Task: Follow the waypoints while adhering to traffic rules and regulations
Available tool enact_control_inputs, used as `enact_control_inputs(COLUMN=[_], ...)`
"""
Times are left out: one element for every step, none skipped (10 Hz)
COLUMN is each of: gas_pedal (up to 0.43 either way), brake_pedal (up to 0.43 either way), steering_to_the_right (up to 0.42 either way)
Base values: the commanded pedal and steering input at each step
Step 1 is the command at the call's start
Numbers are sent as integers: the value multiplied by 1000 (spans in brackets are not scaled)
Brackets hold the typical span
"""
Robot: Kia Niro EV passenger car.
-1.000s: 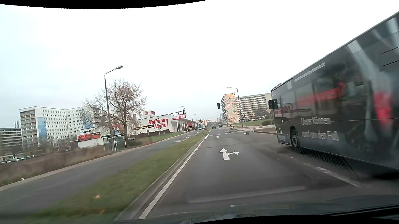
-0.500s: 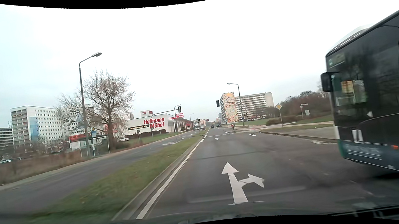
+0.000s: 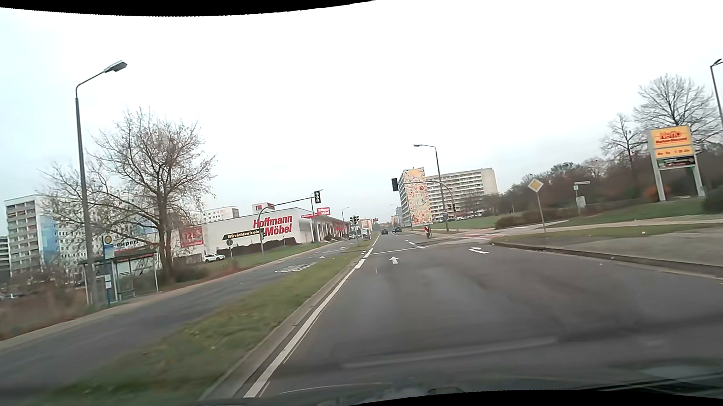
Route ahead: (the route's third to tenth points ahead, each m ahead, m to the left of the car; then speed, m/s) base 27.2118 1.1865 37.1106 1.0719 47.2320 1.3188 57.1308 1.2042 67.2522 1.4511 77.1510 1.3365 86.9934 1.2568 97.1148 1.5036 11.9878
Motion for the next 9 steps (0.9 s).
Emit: enact_control_inputs(gas_pedal=[189,189,189,189,189,189,189,189,189], brake_pedal=[0,0,0,0,0,0,0,0,0], steering_to_the_right=[-2,-2,-2,-2,-2,-2,-2,-2,-2])
